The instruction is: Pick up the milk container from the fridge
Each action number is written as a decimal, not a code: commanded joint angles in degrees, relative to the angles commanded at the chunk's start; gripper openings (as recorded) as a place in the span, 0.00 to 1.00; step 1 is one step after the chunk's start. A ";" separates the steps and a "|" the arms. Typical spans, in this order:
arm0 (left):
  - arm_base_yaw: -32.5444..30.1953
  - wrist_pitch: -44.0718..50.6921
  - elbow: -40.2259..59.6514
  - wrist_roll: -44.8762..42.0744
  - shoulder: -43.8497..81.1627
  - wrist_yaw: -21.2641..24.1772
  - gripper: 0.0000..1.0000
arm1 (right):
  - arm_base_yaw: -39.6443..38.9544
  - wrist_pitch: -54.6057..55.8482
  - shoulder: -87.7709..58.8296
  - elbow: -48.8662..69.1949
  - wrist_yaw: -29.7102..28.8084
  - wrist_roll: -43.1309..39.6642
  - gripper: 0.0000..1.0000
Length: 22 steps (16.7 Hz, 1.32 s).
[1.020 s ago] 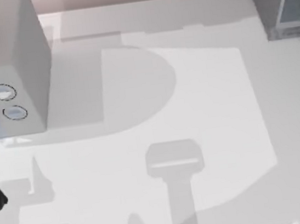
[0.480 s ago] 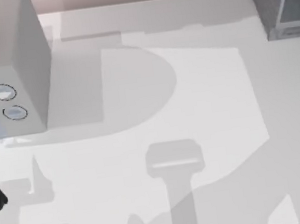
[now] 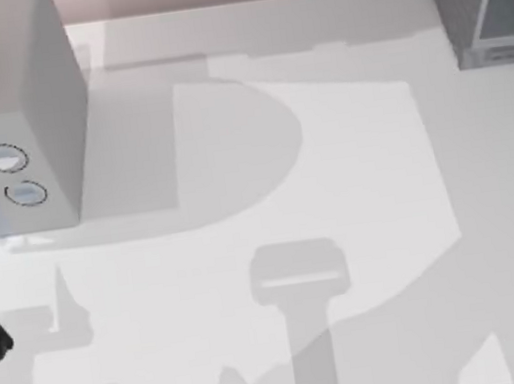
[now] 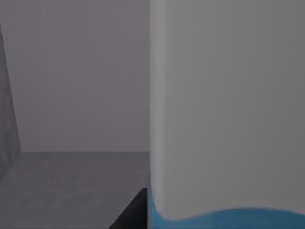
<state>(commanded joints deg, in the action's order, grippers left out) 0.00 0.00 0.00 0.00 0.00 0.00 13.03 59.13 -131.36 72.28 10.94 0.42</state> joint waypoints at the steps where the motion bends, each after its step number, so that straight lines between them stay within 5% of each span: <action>1: 0.00 0.00 0.00 0.00 0.00 0.00 1.00 | 0.00 0.00 0.00 0.00 0.00 0.00 0.47; 7: 0.00 0.00 0.00 0.00 0.00 0.00 1.00 | 0.00 0.00 0.00 0.00 0.00 0.00 0.02; 22: 0.00 0.00 0.00 0.00 0.00 0.00 1.00 | 0.17 -6.63 4.87 0.99 0.04 0.12 0.00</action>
<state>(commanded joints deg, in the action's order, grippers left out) 0.00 0.00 0.00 0.00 0.00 0.00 13.20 52.50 -126.50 73.28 10.98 0.54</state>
